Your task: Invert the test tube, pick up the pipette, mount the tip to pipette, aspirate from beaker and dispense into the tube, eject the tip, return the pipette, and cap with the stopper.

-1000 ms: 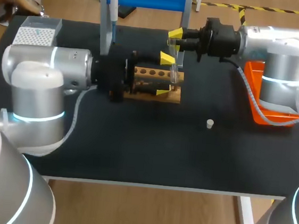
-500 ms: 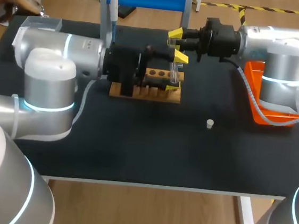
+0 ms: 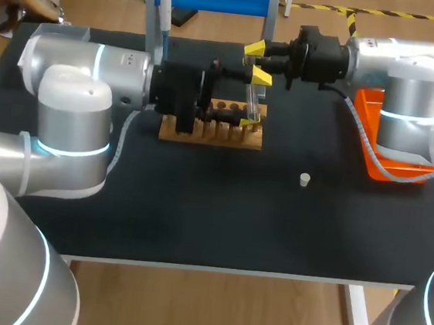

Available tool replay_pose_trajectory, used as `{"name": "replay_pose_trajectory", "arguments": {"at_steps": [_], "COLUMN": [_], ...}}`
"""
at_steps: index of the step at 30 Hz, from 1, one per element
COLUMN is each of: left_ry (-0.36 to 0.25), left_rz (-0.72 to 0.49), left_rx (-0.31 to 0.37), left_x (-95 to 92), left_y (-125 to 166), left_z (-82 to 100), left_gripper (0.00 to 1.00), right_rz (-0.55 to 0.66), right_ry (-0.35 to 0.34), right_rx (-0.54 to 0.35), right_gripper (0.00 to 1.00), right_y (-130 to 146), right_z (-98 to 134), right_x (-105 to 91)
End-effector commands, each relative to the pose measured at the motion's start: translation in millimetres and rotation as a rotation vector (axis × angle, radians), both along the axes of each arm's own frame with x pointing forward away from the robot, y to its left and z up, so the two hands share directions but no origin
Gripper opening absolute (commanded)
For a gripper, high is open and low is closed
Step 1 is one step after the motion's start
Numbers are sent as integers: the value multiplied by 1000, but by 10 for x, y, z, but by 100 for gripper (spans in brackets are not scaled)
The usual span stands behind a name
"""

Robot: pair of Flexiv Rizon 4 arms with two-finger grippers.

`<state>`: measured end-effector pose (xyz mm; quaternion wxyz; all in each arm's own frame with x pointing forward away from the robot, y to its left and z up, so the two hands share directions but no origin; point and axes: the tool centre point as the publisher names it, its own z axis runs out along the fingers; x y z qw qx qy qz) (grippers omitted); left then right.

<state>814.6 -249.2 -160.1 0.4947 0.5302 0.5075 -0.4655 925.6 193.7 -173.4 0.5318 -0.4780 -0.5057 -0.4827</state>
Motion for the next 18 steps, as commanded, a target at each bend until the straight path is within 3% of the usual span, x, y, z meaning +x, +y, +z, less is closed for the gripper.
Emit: {"name": "replay_pose_trajectory", "arguments": {"at_steps": [1,3,5,8,10,17,18], "left_ry": [2,6,7,15,16,21,21], "left_rz": [-5,-5,-5,-3,-3,1,1], "left_rx": [10,11,12,8,6,-3,-4], "left_x": [15,14,7,3,-2,10,11], "left_y": [-20,-26,-38,-47,-56,-70,-69], "left_z": [26,23,13,-3,-12,-24,-24], "left_gripper": [88,84,74,82,77,84,81], "right_rz": [0,0,0,0,0,0,0], "right_ry": [-1,-1,-1,-1,-1,-1,-1], "right_rx": [-3,-3,-3,-3,-3,-3,-3], "right_gripper": [0,0,0,0,0,0,0], "right_y": [-4,-4,-4,-4,-4,-4,-4], "right_z": [7,7,7,7,7,7,7], "right_x": [-1,-1,-1,-1,-1,-1,-1]}}
